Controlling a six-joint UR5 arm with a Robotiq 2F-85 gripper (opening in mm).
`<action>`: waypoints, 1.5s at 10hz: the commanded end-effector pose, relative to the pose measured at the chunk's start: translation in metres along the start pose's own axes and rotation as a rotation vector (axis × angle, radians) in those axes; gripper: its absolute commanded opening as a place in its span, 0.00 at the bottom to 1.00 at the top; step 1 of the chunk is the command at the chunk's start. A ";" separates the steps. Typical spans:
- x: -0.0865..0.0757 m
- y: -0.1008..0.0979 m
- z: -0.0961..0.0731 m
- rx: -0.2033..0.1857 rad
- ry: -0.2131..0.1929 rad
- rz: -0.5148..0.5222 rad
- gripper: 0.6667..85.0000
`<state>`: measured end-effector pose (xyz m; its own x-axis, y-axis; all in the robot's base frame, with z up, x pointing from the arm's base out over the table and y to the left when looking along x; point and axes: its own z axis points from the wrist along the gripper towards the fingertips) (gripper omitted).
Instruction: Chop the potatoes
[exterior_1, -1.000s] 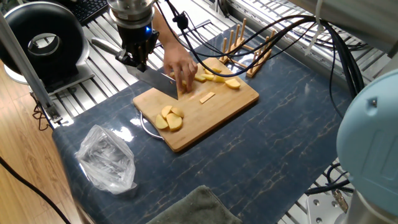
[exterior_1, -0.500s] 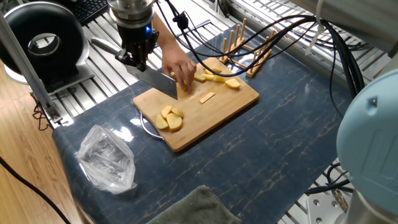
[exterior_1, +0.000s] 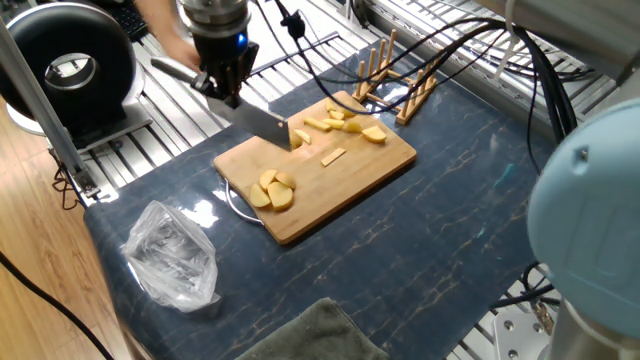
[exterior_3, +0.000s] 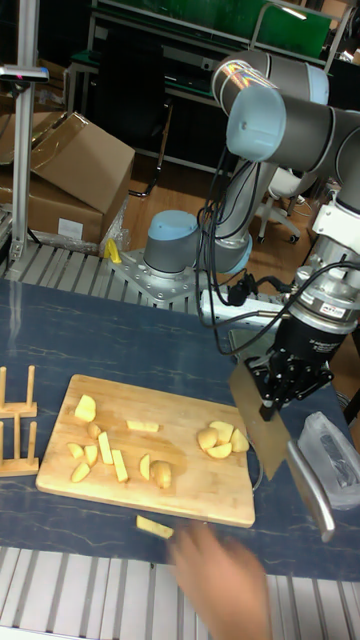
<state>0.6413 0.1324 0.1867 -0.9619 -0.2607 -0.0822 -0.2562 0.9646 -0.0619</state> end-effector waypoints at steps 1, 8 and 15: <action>-0.005 -0.035 -0.006 0.000 0.037 -0.010 0.00; -0.040 -0.100 0.041 -0.056 0.030 -0.040 0.00; -0.009 -0.087 0.071 -0.114 0.045 0.095 0.00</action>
<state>0.6873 0.0437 0.1285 -0.9755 -0.2163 -0.0396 -0.2174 0.9758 0.0249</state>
